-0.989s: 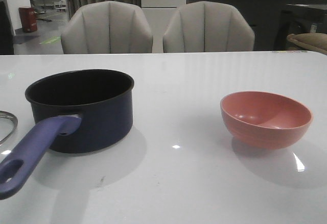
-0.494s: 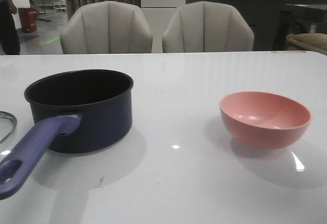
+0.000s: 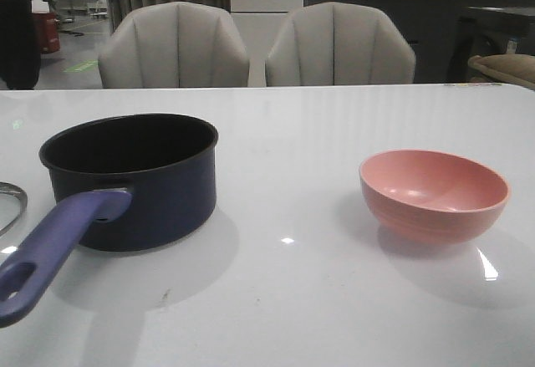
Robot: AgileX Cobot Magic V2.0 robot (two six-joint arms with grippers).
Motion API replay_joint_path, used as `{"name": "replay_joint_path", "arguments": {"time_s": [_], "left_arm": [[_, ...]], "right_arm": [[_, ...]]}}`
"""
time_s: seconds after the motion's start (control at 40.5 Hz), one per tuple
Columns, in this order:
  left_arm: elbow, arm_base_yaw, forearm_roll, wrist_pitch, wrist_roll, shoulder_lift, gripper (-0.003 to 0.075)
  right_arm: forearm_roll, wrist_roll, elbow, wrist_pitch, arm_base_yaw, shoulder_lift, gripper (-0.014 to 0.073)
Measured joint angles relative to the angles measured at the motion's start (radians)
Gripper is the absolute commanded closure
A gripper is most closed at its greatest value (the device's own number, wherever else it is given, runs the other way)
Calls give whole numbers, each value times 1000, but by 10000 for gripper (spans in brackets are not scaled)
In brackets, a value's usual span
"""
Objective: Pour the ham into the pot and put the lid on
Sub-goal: 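Move the left gripper down to grasp the lid knob beside the pot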
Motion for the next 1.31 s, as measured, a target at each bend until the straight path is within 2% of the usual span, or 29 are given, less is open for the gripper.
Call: {"name": "replay_joint_path", "arguments": {"time_s": [0.074, 0.222, 0.42, 0.494, 0.791, 0.939, 1.31], "left_arm": [[-2, 0, 0, 27, 0, 0, 167], [-58, 0, 8, 181, 0, 40, 162], [-173, 14, 12, 298, -40, 174, 27], [-219, 34, 16, 312, -59, 239, 25], [-376, 225, 20, 365, -126, 582, 29], [-482, 307, -5, 478, -128, 797, 29], [-740, 323, 27, 646, -128, 1291, 29]], "right_arm": [[0, 0, 2, 18, 0, 0, 445], [0, 0, 2, 27, 0, 0, 445], [0, 0, 2, 28, 0, 0, 445], [0, 0, 2, 28, 0, 0, 445], [0, 0, 2, 32, 0, 0, 445], [0, 0, 2, 32, 0, 0, 445], [0, 0, 2, 32, 0, 0, 445]]}}
